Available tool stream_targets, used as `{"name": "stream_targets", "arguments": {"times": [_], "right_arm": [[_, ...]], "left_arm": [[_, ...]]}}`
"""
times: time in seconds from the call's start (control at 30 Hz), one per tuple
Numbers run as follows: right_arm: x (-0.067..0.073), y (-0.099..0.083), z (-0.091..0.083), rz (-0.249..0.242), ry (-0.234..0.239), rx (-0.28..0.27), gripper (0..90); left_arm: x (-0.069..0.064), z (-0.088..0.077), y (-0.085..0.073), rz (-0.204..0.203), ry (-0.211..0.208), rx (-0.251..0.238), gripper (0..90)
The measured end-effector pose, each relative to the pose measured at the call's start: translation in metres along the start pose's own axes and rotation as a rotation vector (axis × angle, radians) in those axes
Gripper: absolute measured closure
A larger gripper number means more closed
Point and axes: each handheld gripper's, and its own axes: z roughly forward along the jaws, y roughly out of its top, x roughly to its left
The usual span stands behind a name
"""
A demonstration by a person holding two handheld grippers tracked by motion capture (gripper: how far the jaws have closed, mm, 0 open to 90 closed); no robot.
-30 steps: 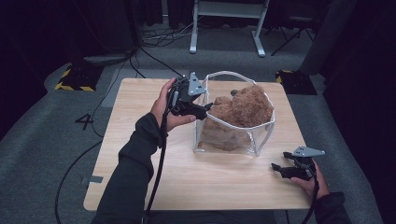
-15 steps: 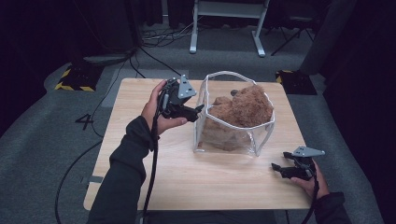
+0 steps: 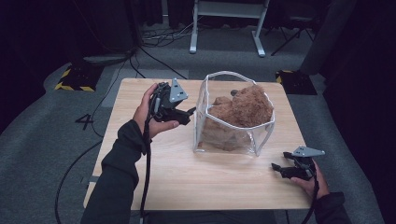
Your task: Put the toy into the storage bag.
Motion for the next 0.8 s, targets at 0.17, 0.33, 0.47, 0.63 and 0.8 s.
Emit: {"name": "stream_targets", "arguments": {"times": [0.17, 0.33, 0.47, 0.63, 0.8], "right_arm": [[0.0, 0.0, 0.0, 0.0, 0.0, 0.0, 19.5], [0.0, 0.0, 0.0, 0.0, 0.0, 0.0, 19.5], [0.0, 0.0, 0.0, 0.0, 0.0, 0.0, 19.5], [0.0, 0.0, 0.0, 0.0, 0.0, 0.0, 19.5], [0.0, 0.0, 0.0, 0.0, 0.0, 0.0, 19.5]], "left_arm": [[0.0, 0.0, -0.008, 0.0, 0.008, 0.015, 16.4], [0.0, 0.001, -0.018, -0.004, 0.013, 0.031, 16.4], [0.0, 0.001, -0.024, -0.013, 0.015, 0.04, 16.4], [0.0, 0.001, -0.031, -0.015, 0.018, 0.052, 16.4], [0.0, 0.003, -0.04, -0.018, 0.018, 0.07, 16.4]]}}
